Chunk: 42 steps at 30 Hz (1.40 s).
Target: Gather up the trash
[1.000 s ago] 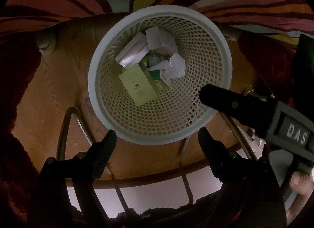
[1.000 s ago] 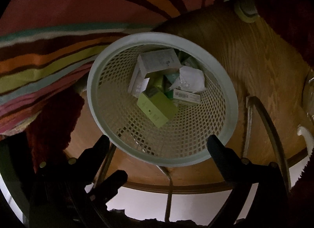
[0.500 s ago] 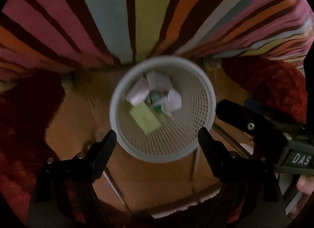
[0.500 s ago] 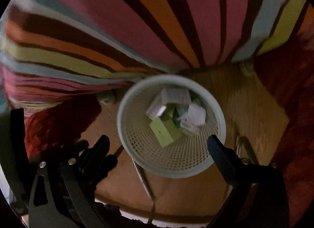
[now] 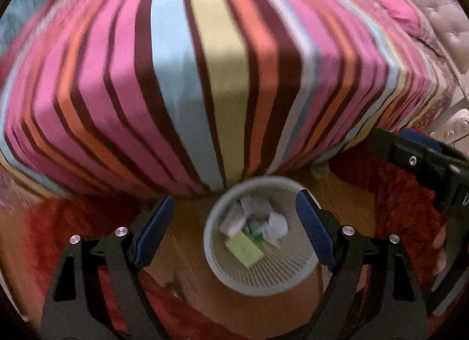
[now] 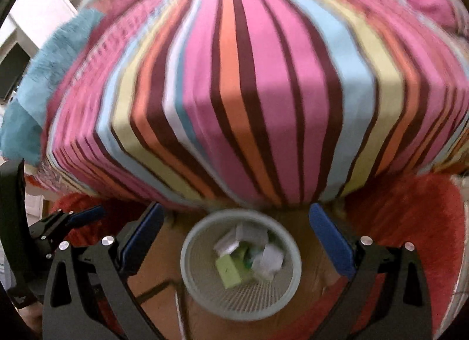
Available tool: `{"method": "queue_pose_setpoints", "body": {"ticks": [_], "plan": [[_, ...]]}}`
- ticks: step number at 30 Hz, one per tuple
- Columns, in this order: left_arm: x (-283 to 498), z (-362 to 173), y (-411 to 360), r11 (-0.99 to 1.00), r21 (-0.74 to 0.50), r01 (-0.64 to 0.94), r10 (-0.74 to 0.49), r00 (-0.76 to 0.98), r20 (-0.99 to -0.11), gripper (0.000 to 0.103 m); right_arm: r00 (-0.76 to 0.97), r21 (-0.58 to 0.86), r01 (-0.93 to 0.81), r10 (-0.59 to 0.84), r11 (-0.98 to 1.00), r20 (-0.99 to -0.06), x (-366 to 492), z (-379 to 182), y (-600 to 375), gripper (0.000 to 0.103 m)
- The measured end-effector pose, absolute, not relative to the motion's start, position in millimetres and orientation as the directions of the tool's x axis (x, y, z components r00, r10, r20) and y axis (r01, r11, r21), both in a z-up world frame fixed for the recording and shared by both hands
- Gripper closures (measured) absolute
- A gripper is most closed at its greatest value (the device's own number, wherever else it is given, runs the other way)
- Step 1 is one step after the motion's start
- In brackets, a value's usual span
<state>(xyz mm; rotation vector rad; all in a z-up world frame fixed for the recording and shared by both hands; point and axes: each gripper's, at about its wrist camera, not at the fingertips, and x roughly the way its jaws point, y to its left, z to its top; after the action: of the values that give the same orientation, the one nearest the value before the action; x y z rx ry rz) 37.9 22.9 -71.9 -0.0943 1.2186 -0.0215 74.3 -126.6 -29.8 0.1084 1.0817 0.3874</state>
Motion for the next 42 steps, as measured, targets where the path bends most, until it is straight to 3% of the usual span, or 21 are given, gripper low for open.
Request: {"method": "queue_pose_setpoints", "body": {"ticks": [8, 22, 42], "plan": [[37.1, -20.5, 20.6, 1.000, -0.026, 0.001, -0.023, 0.530, -0.848, 0.020, 0.502, 0.217, -0.328, 0.363, 0.920, -0.785, 73.1, -7.3, -123.3, 0.008], [53.8, 35.2, 36.6, 0.997, -0.057, -0.049, -0.014, 0.620, -0.785, 0.020, 0.607, 0.221, -0.387, 0.428, 0.895, -0.670, 92.2, 54.5, -126.9, 0.008], [90.2, 62.2, 34.9, 0.999, 0.004, -0.044, 0.031, 0.644, -0.765, 0.020, 0.572, 0.258, -0.430, 0.482, 0.865, -0.663, 123.8, 67.2, -120.4, 0.008]]}}
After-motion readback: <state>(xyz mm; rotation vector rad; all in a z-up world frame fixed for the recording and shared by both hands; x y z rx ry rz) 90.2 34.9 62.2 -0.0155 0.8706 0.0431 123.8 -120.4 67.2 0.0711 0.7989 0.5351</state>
